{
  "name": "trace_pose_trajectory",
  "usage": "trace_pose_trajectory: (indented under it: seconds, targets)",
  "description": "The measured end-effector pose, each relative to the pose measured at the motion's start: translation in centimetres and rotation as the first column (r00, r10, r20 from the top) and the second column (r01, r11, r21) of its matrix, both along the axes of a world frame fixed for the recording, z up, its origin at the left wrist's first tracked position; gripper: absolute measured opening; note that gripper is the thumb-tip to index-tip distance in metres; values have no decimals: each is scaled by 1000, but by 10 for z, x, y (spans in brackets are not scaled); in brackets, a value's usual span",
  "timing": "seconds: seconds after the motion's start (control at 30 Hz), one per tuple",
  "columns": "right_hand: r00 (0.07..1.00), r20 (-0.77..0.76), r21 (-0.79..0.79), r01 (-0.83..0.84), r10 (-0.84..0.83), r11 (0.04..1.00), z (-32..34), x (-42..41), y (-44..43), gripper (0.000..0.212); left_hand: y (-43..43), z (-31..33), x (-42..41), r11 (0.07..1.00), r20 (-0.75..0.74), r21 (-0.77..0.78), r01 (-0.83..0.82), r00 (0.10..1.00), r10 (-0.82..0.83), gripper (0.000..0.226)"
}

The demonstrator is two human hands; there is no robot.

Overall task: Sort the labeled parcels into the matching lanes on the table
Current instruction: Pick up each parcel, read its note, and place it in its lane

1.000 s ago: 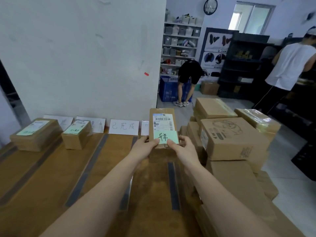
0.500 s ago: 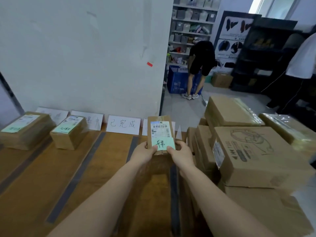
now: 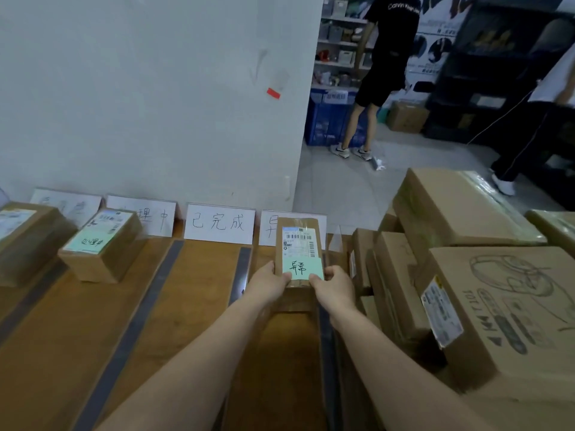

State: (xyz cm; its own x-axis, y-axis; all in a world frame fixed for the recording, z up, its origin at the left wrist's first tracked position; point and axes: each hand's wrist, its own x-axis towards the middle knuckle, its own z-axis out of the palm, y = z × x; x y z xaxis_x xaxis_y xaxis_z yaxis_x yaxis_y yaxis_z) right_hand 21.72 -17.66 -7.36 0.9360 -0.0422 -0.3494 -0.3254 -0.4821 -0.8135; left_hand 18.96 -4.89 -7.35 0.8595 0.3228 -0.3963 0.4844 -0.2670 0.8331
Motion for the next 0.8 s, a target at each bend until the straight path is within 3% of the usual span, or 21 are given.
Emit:
trace_pose_trajectory:
  seconds: [0.17, 0.47, 0.8]
  targets:
    - [1000, -4, -79, -5, 5, 997, -11, 13, 5, 42, 6, -14, 18, 1000, -40, -22, 18, 999, -19, 41]
    - [996, 24, -214, -77, 83, 974, -29, 26, 11, 25, 9, -31, 28, 1000, -65, 11, 18, 998, -17, 39]
    - [973, 117, -280, -157, 196, 947, -18, 17, 9, 37, 11, -18, 27, 943, -101, 304, 134, 989, -108, 30]
